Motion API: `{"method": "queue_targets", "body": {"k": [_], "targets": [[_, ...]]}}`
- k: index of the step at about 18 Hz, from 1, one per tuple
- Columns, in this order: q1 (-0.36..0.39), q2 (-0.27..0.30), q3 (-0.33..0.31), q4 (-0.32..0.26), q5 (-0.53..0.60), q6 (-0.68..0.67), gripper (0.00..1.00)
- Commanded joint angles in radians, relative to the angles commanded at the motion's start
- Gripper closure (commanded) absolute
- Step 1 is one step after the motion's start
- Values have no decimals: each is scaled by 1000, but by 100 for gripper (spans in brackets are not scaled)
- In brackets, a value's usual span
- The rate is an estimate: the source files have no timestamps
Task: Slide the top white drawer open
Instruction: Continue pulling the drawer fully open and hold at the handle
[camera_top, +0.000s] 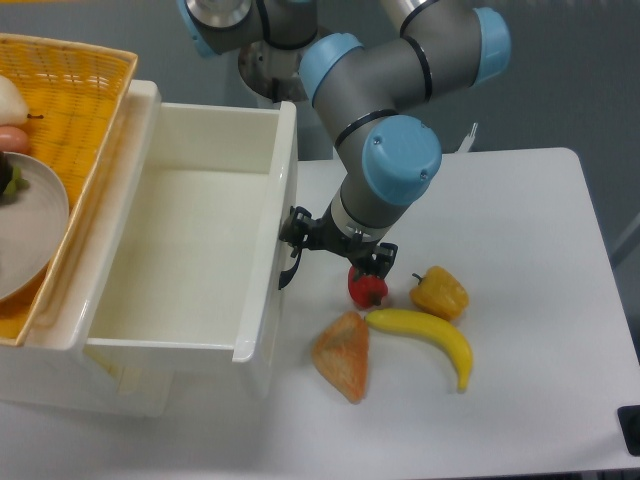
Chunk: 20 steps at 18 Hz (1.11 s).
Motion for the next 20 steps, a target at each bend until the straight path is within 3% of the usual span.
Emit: {"method": "queue_targets", "body": {"k": [20], "targets": [[32, -2, -2, -49, -71, 3, 0]]}}
